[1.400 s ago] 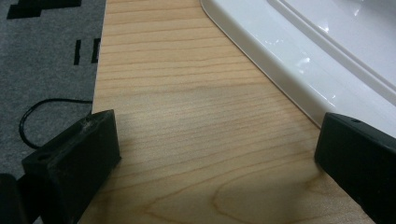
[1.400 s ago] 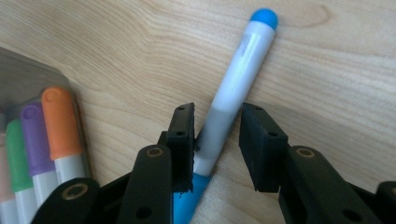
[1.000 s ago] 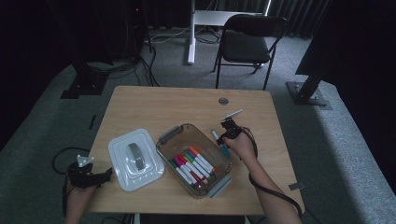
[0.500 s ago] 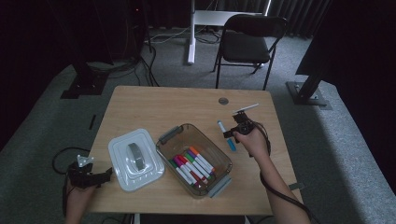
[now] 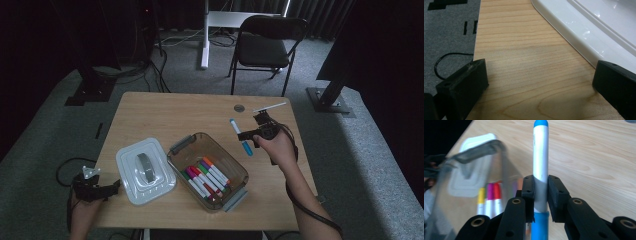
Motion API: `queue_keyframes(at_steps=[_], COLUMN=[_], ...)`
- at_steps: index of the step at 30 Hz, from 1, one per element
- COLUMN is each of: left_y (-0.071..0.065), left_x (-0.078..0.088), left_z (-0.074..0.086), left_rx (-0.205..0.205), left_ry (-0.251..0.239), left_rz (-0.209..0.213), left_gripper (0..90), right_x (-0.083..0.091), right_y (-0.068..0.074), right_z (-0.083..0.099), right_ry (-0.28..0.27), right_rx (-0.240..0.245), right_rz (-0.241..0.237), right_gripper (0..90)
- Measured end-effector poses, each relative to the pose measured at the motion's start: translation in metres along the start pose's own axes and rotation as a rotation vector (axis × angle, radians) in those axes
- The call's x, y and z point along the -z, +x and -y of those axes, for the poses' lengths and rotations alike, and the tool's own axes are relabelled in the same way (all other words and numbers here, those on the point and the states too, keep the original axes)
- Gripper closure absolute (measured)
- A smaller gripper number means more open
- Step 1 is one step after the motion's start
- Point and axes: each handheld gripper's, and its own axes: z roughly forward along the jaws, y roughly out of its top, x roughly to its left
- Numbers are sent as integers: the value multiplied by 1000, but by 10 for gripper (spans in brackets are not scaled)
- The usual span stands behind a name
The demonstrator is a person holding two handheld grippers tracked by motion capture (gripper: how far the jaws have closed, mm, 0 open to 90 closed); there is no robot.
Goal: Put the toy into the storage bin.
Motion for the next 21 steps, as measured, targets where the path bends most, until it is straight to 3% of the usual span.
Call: queue_keyframes(at_steps=[10,21], left_y=[0,0], left_x=[0,0], left_z=[0,0], left_rx=[0,0], left_ry=[-1,-1], left_rz=[0,0], left_gripper=[5,5], right_x=[11,-7], right_y=[32,71], right_z=[-5,3], right_ry=[-7,61], right_rx=[61,137], right_rz=[-96,-197], right_gripper=[764,764])
